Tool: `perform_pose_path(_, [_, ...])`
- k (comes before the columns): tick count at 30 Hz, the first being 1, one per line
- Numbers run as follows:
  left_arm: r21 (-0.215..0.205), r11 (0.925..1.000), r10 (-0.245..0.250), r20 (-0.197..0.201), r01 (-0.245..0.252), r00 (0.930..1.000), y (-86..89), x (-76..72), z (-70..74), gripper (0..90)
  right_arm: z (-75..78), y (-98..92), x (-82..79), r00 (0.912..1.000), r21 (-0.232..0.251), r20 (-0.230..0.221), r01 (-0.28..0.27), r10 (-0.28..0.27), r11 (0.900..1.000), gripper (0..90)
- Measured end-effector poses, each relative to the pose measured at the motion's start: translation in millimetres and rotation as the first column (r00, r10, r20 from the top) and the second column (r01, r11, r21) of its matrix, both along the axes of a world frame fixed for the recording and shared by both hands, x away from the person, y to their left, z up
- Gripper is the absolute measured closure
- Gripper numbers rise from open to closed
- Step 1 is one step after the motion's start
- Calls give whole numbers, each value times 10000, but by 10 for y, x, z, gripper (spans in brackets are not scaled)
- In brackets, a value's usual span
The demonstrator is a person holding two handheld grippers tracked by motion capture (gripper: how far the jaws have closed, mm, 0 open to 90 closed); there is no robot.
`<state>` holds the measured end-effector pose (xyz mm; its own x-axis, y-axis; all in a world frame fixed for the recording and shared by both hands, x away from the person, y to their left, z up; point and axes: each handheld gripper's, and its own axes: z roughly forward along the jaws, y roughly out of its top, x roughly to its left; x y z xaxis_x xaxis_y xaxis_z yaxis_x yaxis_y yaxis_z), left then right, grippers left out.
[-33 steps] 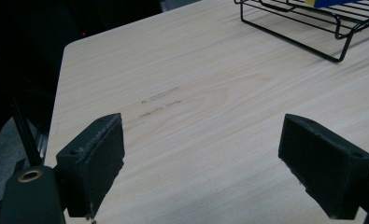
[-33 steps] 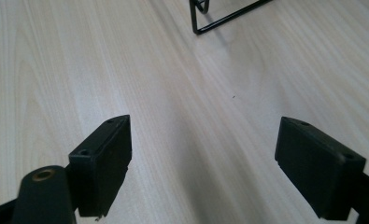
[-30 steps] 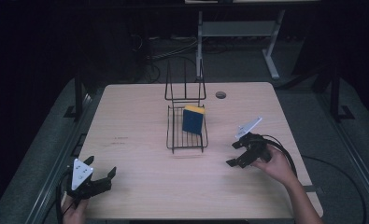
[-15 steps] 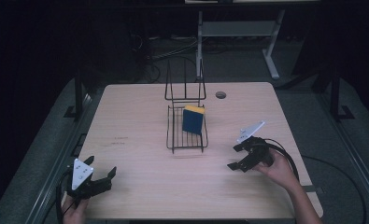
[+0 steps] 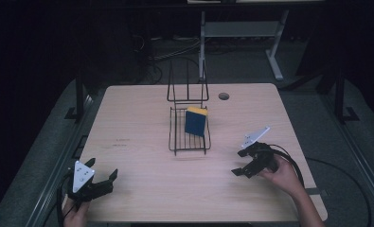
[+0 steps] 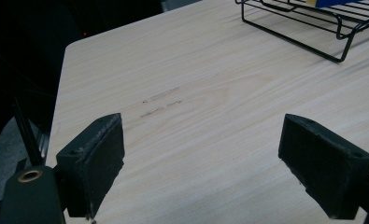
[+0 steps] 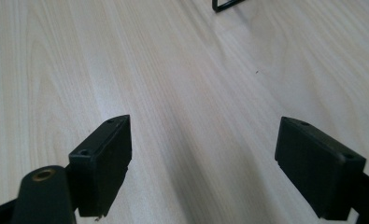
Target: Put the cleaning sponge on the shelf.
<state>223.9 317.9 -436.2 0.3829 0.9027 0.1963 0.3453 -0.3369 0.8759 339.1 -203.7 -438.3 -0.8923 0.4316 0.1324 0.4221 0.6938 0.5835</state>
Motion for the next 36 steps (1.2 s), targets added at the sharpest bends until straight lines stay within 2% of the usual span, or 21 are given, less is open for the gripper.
perform_pose_path(10, [-28,10000,12,-19,-13,10000,-9,7,-2,139,-56,-52,-36,9998,65,-143,121,-120,9999,183])
perform_pose_path(22, [-6,10000,1,-17,-1,10000,3,4,-5,139,-180,-53,-24,9984,0,-553,130,-130,9999,184])
perform_pose_path(36, [-10,10000,-8,-45,8,10000,-1,6,-5,139,-173,-63,-23,9986,48,-500,195,-192,9998,184])
